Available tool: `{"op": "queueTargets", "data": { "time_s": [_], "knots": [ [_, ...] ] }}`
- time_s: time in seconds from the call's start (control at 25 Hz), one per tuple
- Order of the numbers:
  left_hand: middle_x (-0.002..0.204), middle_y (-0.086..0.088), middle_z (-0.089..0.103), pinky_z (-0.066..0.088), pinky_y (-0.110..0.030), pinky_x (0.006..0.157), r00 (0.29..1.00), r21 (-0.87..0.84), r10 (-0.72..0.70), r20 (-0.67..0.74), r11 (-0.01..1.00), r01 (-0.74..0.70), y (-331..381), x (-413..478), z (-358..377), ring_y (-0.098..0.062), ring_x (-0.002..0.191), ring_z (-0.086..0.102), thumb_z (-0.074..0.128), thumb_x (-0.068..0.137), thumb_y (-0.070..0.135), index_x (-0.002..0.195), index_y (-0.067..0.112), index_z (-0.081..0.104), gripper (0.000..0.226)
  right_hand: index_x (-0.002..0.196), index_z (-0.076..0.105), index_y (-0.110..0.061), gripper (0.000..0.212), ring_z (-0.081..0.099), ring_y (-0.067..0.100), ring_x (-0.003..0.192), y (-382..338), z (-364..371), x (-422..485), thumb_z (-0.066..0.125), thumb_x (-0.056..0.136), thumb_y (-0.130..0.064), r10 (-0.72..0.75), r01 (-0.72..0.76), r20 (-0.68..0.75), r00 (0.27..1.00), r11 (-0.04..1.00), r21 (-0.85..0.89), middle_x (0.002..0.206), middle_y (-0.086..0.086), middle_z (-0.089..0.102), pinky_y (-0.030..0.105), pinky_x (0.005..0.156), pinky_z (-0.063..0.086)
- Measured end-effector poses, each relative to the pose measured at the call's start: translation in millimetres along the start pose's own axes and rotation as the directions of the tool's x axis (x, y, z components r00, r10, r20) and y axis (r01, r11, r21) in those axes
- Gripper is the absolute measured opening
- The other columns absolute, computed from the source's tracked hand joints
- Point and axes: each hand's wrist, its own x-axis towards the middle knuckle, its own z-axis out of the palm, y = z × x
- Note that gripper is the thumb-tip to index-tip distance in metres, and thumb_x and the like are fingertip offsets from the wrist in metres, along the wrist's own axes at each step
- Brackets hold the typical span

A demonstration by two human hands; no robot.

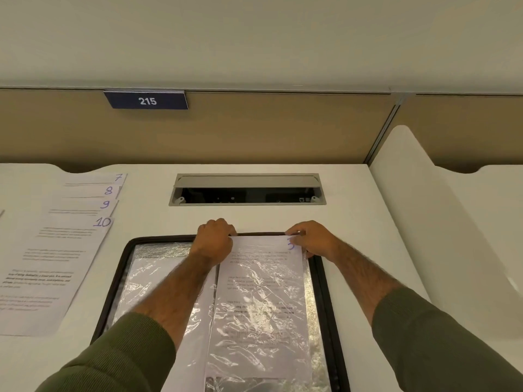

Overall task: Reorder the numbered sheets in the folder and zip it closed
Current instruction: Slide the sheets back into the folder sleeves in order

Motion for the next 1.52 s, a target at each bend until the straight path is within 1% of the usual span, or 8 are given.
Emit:
{"op": "queueTargets", "data": {
  "time_s": [0.16, 0.32, 0.52, 0.68, 0.8, 0.88, 1.08, 1.52],
  "knots": [
    [0.128, 0.001, 0.060, 0.035, -0.037, 0.110, 1.000, -0.010, 0.007, -0.028, 1.000, -0.007, 3.2, -8.5, 1.2, -0.021, 0.119, 0.052, 0.050, 0.096, 0.012, 0.121, 0.026, 0.068, 0.034, 0.113, 0.072, -0.007, 0.025, 0.060, 0.013, 0.080, 1.9, 4.9, -9.4, 0.075, 0.090, -0.013, 0.030, -0.029, 0.031, 0.999, 0.999, -0.036, 0.091, 0.000, 0.061, 0.019, 0.057, 0.051],
    [0.128, 0.002, 0.059, 0.035, -0.037, 0.110, 0.999, -0.037, 0.014, -0.030, 0.999, -0.015, 4.8, -13.9, 1.5, -0.020, 0.119, 0.051, 0.049, 0.094, 0.011, 0.115, 0.025, 0.071, 0.033, 0.116, 0.071, -0.010, 0.033, 0.065, 0.020, 0.080, 3.1, 5.1, -13.8, 0.080, 0.084, -0.007, 0.058, -0.051, 0.092, 0.994, 0.995, -0.085, 0.094, 0.004, 0.059, 0.029, 0.068, 0.061],
    [0.130, 0.003, 0.058, 0.034, -0.037, 0.111, 1.000, -0.068, 0.005, -0.025, 0.998, -0.007, 7.3, -18.3, 1.4, -0.019, 0.121, 0.050, 0.049, 0.094, 0.012, 0.116, 0.026, 0.068, 0.033, 0.130, 0.065, -0.018, 0.053, 0.064, 0.026, 0.102, 14.3, 10.0, -13.2, 0.076, 0.083, 0.003, 0.024, -0.012, 0.100, 0.995, 0.993, -0.119, 0.127, 0.009, 0.055, 0.026, 0.063, 0.061],
    [0.137, 0.007, 0.053, 0.033, -0.036, 0.110, 0.993, -0.108, 0.121, 0.017, 0.987, -0.118, 8.3, -23.8, 5.1, -0.017, 0.125, 0.047, 0.053, 0.099, 0.028, 0.125, 0.031, 0.064, 0.028, 0.129, 0.067, -0.017, 0.048, 0.064, 0.026, 0.108, 17.3, 9.8, -12.5, 0.068, 0.087, 0.007, -0.030, 0.035, 0.035, 0.999, 0.989, -0.142, 0.132, 0.009, 0.060, 0.038, 0.083, 0.062],
    [0.137, 0.009, 0.055, 0.035, -0.037, 0.108, 0.984, -0.152, 0.168, 0.059, 0.976, -0.157, 17.0, -22.9, 10.5, -0.016, 0.127, 0.045, 0.059, 0.098, 0.041, 0.127, 0.034, 0.061, 0.030, 0.128, 0.068, -0.016, 0.043, 0.064, 0.027, 0.109, 10.4, 2.9, -10.7, 0.064, 0.090, 0.005, -0.052, 0.052, 0.004, 0.999, 0.992, -0.118, 0.131, 0.009, 0.061, 0.042, 0.082, 0.063],
    [0.135, 0.010, 0.057, 0.036, -0.037, 0.107, 0.986, -0.184, 0.161, 0.042, 0.971, -0.151, 26.1, -18.7, 12.8, -0.015, 0.126, 0.046, 0.062, 0.096, 0.043, 0.124, 0.036, 0.063, 0.030, 0.128, 0.068, -0.016, 0.041, 0.064, 0.026, 0.107, 4.3, -3.6, -9.1, 0.064, 0.091, 0.003, -0.065, 0.064, -0.004, 0.998, 0.990, -0.128, 0.128, 0.007, 0.062, 0.039, 0.080, 0.063],
    [0.120, 0.012, 0.059, 0.040, -0.031, 0.099, 0.988, -0.187, 0.156, -0.009, 0.970, -0.155, 47.2, -10.4, 13.2, -0.012, 0.113, 0.049, 0.065, 0.095, 0.039, 0.104, 0.031, 0.067, 0.013, 0.126, 0.068, -0.014, 0.039, 0.057, 0.012, 0.074, -6.9, -15.9, -7.7, 0.061, 0.093, 0.005, -0.057, 0.051, -0.024, 0.998, 0.982, -0.183, 0.084, -0.008, 0.051, 0.021, 0.058, 0.055],
    [0.118, 0.004, 0.067, 0.048, -0.032, 0.090, 0.989, -0.239, 0.146, 0.002, 0.961, -0.141, 51.7, -12.8, 13.0, -0.014, 0.108, 0.058, 0.057, 0.100, 0.033, 0.109, 0.026, 0.062, 0.013, 0.123, 0.063, -0.011, 0.028, 0.064, 0.017, 0.076, 2.6, -8.1, -8.2, 0.062, 0.096, -0.003, 0.068, -0.071, -0.101, 0.993, 0.997, -0.032, 0.103, 0.012, 0.067, 0.026, 0.065, 0.058]
  ]
}}
